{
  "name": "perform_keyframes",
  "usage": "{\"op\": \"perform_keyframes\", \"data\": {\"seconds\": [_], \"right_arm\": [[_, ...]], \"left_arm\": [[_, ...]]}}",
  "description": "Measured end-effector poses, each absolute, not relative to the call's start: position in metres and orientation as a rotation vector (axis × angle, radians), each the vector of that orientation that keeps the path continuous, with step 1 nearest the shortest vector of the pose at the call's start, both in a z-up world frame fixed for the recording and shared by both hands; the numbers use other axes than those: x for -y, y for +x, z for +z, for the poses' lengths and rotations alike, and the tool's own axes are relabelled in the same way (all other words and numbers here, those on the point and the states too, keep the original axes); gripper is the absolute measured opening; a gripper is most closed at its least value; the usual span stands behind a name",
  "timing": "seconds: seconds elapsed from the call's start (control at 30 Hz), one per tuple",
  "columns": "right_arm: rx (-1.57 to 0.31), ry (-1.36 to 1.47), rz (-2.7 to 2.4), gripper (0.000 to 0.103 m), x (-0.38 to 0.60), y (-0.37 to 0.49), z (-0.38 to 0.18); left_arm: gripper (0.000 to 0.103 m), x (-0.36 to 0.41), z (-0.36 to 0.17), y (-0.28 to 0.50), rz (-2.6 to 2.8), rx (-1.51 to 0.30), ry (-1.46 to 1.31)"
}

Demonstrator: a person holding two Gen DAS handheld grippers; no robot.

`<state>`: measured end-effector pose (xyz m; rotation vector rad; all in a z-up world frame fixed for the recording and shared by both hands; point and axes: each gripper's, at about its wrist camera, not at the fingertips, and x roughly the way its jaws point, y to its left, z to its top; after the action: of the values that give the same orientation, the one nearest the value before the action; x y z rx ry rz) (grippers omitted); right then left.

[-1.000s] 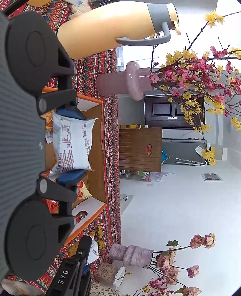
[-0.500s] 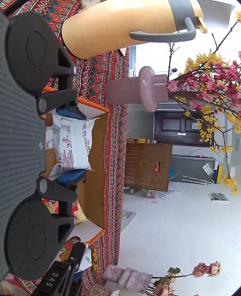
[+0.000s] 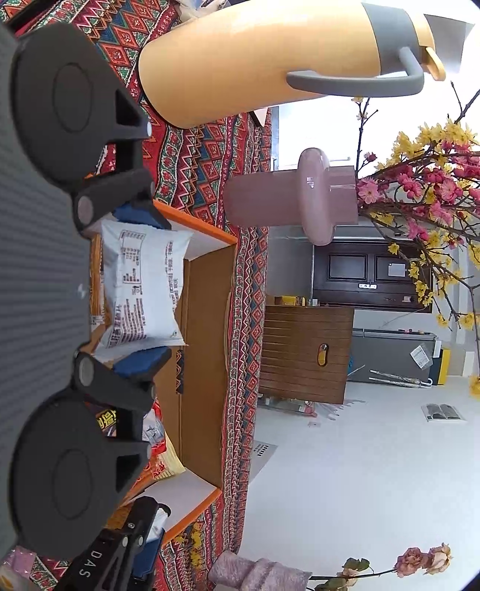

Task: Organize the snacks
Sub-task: 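Open both grippers to drop the white packets into the box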

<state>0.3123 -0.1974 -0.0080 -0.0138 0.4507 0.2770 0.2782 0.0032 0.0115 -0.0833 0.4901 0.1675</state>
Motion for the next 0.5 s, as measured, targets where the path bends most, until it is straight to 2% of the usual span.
{"op": "perform_keyframes", "data": {"seconds": [0.1,0.13,0.17,0.2,0.33,0.5], "right_arm": [[-0.434,0.001,0.272,0.064,0.201,0.308,-0.006],[-0.425,0.005,0.268,0.080,0.203,0.305,-0.005],[-0.416,0.011,0.263,0.095,0.204,0.303,-0.005],[-0.407,0.018,0.261,0.099,0.206,0.302,-0.004],[-0.390,0.044,0.267,0.103,0.212,0.297,0.000],[-0.382,0.054,0.272,0.103,0.215,0.293,0.002]], "left_arm": [[0.085,-0.005,0.015,0.272,0.184,-0.461,-0.093],[0.087,-0.006,0.016,0.271,0.186,-0.451,-0.097],[0.094,-0.006,0.017,0.269,0.188,-0.447,-0.103],[0.103,-0.007,0.018,0.268,0.195,-0.442,-0.110],[0.103,-0.008,0.021,0.262,0.198,-0.417,-0.123],[0.103,-0.011,0.020,0.262,0.196,-0.412,-0.145]]}}
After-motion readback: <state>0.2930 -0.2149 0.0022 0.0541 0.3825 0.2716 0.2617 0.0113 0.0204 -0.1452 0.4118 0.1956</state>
